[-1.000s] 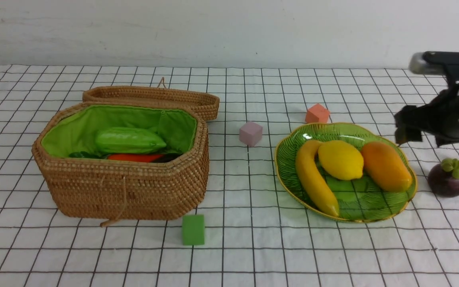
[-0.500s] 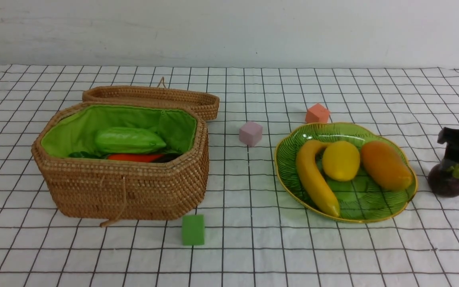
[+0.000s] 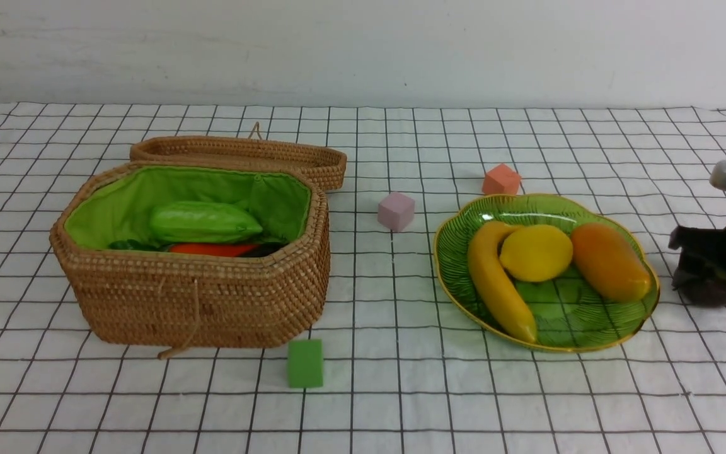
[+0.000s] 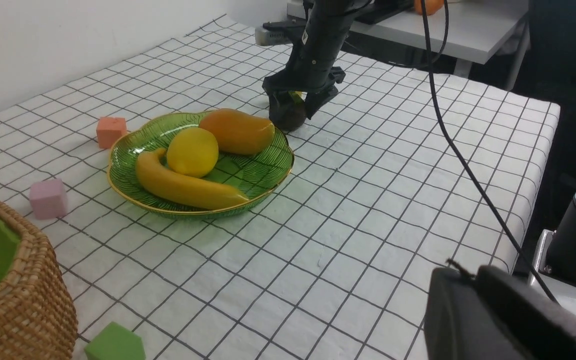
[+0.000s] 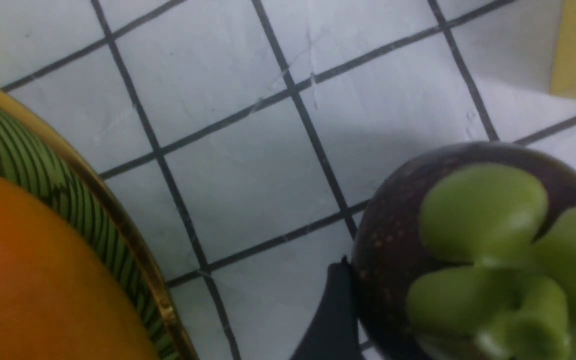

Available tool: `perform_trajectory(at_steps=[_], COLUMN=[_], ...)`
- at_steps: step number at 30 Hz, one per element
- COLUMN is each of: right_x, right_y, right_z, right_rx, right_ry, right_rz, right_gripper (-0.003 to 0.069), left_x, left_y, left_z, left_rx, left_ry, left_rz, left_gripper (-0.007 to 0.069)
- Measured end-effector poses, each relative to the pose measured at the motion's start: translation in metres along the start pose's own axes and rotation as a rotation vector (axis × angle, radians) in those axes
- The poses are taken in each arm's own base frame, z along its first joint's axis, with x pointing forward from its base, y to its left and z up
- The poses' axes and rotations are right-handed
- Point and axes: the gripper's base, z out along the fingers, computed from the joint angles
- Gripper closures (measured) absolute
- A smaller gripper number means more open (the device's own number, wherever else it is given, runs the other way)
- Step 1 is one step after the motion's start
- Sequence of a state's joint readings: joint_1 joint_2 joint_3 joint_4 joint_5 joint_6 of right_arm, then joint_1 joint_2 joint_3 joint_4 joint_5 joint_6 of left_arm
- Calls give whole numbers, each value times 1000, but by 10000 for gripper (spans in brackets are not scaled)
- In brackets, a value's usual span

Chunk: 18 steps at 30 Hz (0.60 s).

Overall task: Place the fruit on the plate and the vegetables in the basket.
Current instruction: Use the right arm to grab a mangosteen and put it into the right plate

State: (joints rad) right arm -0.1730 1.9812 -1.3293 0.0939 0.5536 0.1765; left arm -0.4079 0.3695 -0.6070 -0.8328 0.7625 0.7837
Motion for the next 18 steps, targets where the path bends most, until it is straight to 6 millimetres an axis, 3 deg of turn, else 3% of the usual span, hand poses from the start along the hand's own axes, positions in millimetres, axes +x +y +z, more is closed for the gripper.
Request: perform_trajectory(at_steps=[18], right_x=[0], right_y=[0], right_z=[-2], right_rx=[1], right_ry=[10], right_rz=[-88], right_gripper=[83], left_x=[0], left_y=[0], left_z=[0], left_rx=[1], left_ry=[1], left_rz=[-26], left_gripper=[580])
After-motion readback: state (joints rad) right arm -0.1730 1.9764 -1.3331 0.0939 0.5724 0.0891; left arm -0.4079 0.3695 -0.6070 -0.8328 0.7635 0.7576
